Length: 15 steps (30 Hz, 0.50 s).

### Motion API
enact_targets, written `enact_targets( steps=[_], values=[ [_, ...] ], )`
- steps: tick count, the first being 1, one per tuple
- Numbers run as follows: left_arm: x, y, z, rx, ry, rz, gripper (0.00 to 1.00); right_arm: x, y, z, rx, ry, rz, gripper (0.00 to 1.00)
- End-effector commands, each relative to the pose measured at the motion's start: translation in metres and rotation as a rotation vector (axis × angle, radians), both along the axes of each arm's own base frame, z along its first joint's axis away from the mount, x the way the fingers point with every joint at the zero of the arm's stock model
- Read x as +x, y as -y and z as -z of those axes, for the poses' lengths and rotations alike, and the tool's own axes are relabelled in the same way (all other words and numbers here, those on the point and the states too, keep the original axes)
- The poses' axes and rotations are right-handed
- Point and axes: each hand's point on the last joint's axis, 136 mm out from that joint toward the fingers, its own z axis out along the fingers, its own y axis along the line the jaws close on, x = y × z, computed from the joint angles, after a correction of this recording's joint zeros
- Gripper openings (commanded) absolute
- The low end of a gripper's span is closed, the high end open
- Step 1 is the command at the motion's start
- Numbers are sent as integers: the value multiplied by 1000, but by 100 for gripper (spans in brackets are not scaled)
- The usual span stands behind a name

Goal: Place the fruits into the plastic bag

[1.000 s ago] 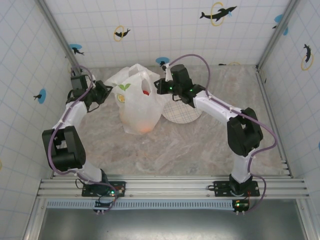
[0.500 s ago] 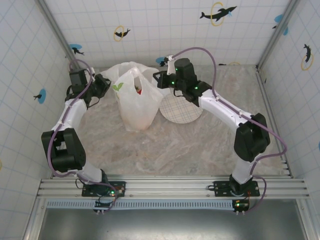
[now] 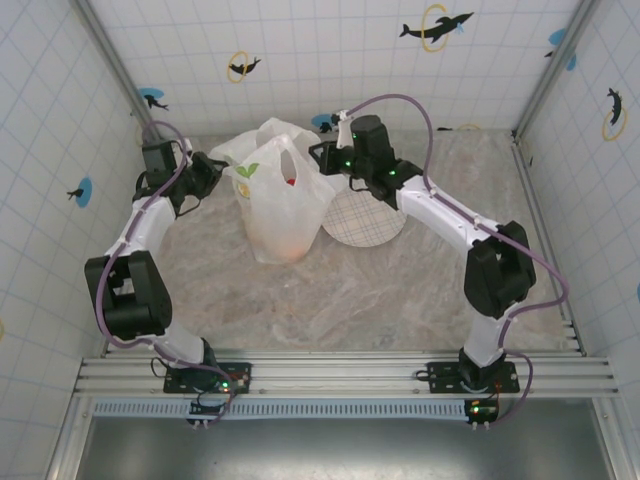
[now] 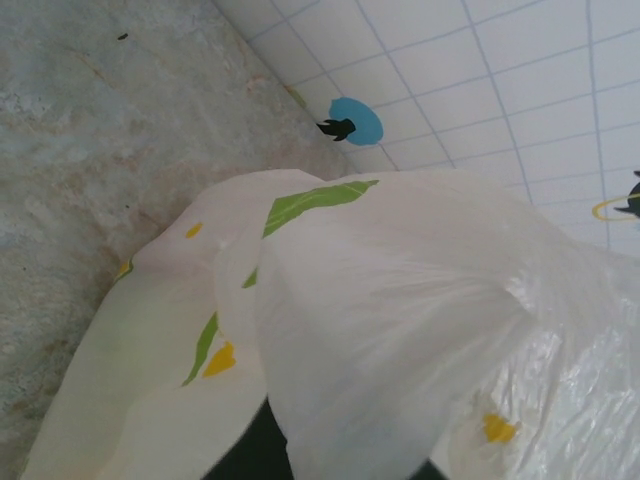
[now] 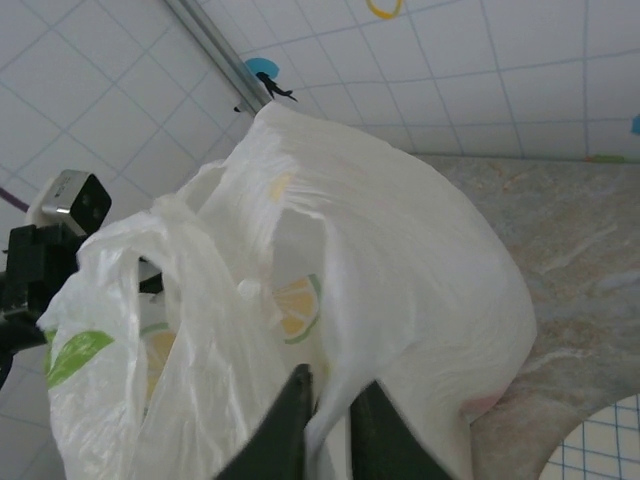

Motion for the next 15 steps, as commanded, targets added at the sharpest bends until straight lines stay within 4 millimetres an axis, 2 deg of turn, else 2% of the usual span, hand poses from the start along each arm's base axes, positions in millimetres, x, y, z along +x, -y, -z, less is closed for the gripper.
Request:
enact_targets(
  steps=[1,4,7,11,15],
  values=[
    [-7,-1,-23,31,69,-4,22,0,3,-13,13,34,-8,29],
    [-12,-2,-36,41,111,-11,34,-4,13,-24,8,67,9,42],
    [-19,-4,-49,44,153,-17,43,-7,25,-32,-8,96,34,50],
    [-30,-10,-67,67,215,-36,60,-13,47,-45,-38,143,83,69],
    [-43,-20,-82,129,278,-88,74,-19,73,-58,-54,188,145,77]
  ],
)
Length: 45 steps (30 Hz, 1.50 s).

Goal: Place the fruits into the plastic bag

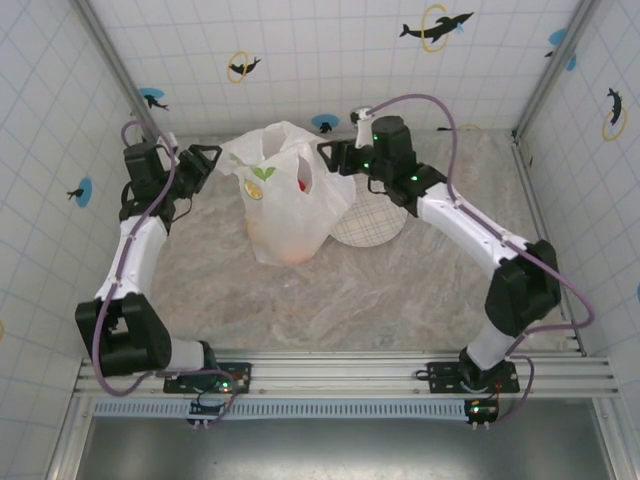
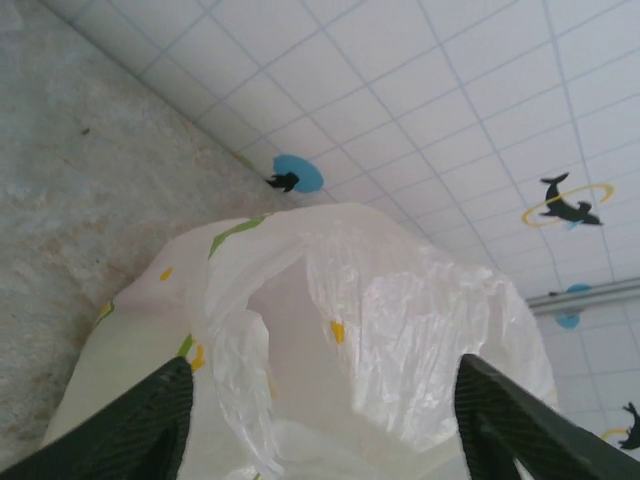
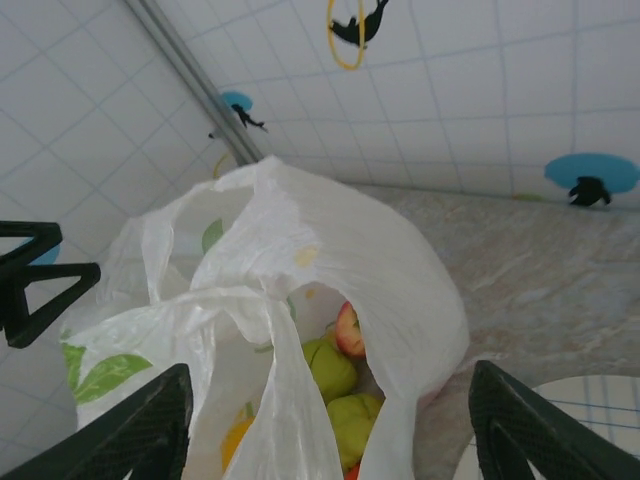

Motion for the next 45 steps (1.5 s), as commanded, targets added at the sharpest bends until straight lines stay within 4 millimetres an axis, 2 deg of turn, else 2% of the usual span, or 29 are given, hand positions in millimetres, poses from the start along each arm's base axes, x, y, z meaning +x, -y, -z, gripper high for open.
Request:
enact_targets(
  steps=[1,4,7,9,12,16,24,27,28,32,35,40,42,45],
  values=[
    [-10,-14,-15,72,83,-66,78,-4,31,-25,-11,88,80,79],
    [-23,-25,-13,130,102,-133,87,-5,52,-27,-34,106,126,86],
    [-36,-38,3,190,102,-210,96,-5,75,-20,-74,109,181,91],
    [-46,-47,16,218,91,-262,98,-5,93,-10,-109,106,227,94],
    [-59,-52,38,235,58,-322,98,-7,125,12,-175,95,315,100],
    [-75,-53,76,266,-7,-415,98,-18,169,44,-255,72,443,99],
    [-97,-80,134,384,-51,-643,98,-40,226,118,-355,-20,588,100],
    [-104,-94,151,464,-57,-701,98,-49,243,140,-396,-47,636,99],
    [-106,-98,156,502,-58,-714,98,-51,248,141,-394,-34,657,100],
    [-111,-108,172,655,-68,-715,98,-63,271,159,-433,-24,741,99],
    [-110,-110,184,784,-84,-658,98,-75,290,182,-463,-22,795,99],
    [-102,-90,210,840,-59,-494,97,-93,311,233,-516,-78,812,99],
    [-97,-84,207,858,-35,-454,97,-97,316,248,-536,-100,821,100],
    [-106,-84,210,928,37,-430,97,-101,321,265,-573,-91,814,100]
  ],
)
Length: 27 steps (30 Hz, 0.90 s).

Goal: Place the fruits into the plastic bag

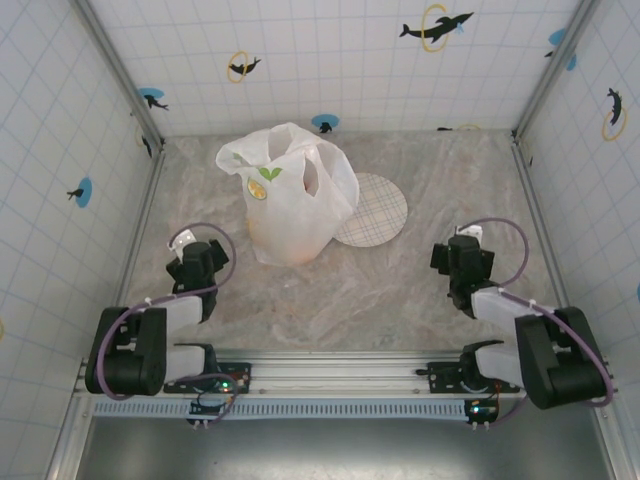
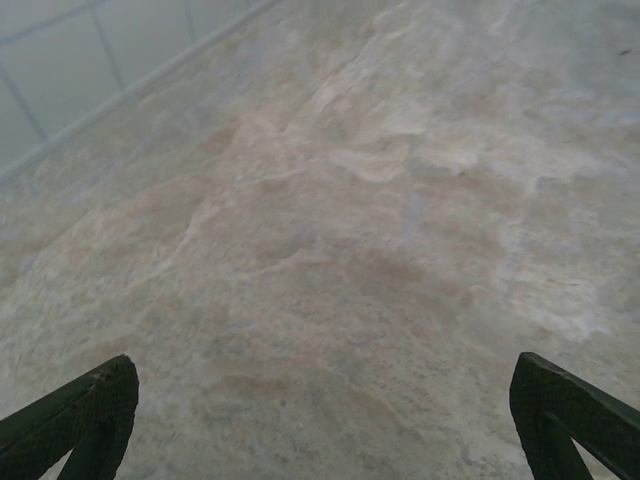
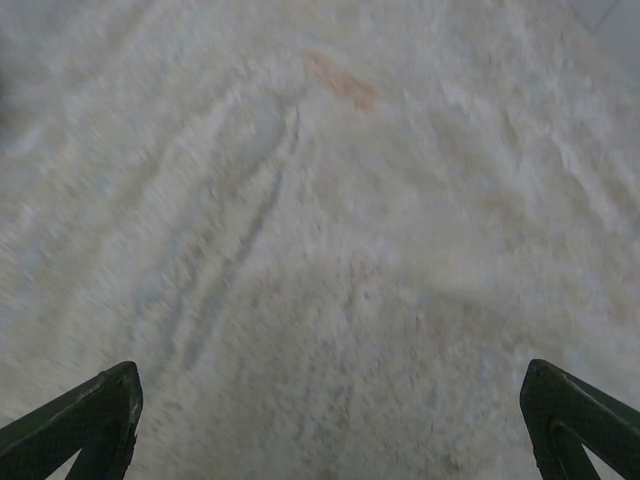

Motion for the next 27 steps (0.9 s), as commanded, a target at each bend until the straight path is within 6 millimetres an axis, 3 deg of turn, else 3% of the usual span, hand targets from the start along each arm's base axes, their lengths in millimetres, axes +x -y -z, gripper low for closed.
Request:
enact_targets(
  steps=[1,4,7,9,11,13,15,17,20,21,23,27],
  values=[
    [1,6,-8,124,65,97,97,9,5,-7,-34,99,-3,100],
    [-1,6,-1,177,47,125,97,4,5,1,-39,109,-19,100],
    [-3,23,-12,180,147,228,97,2,0,2,-14,147,-60,99],
    [-5,17,-17,175,192,196,97,1,-1,2,-1,149,-75,99],
    [-3,17,-3,110,143,225,97,1,-1,-6,13,207,-87,99],
    [-4,18,-9,92,201,238,97,-2,2,-16,33,277,-90,100],
    [-5,18,0,84,148,240,98,-4,7,-21,45,309,-79,99],
    [-4,17,-4,91,170,235,98,-7,12,-27,57,355,-78,99],
    [-4,17,-2,90,159,236,98,-12,16,-20,103,371,-62,99],
    [-4,18,-1,87,153,239,98,-10,17,-26,102,408,-65,100],
    [-4,18,-2,90,157,238,98,-5,14,-9,112,319,-73,100],
    [-4,18,-2,91,159,240,98,0,12,-11,92,323,-87,100]
  ],
)
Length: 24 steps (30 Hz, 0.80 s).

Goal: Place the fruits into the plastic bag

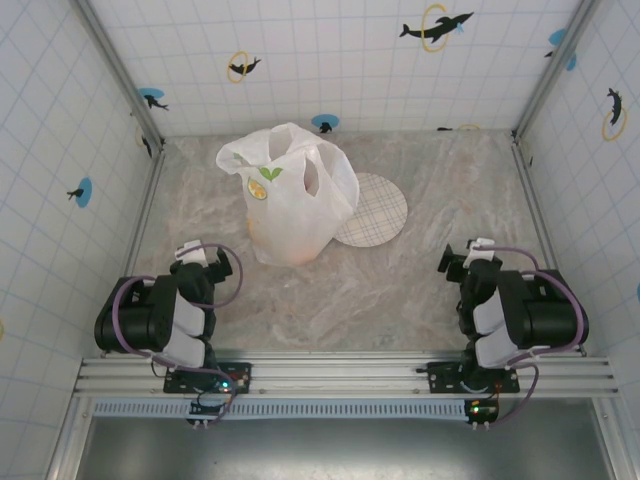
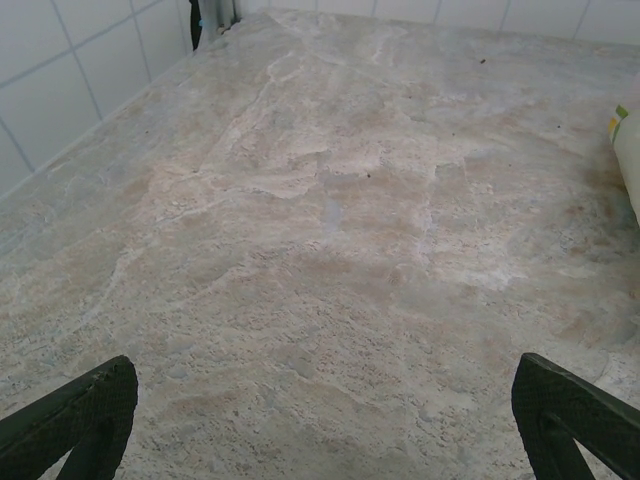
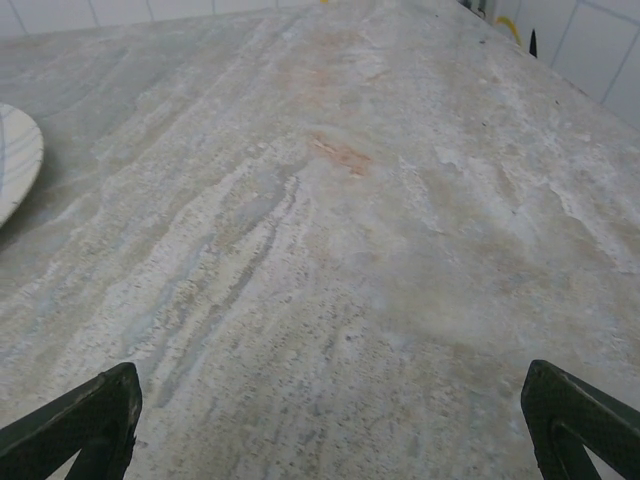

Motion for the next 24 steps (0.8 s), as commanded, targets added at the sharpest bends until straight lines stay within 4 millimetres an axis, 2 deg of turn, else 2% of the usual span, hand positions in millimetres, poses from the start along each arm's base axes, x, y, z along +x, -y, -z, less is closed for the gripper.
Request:
enact_targets(
  steps=[1,24],
  values=[
    [0,1,-7,0,34,12,98,-2,-4,-2,1,11,-20,100],
    [0,1,-7,0,32,12,98,-2,-4,-4,-7,19,-17,100]
  ],
)
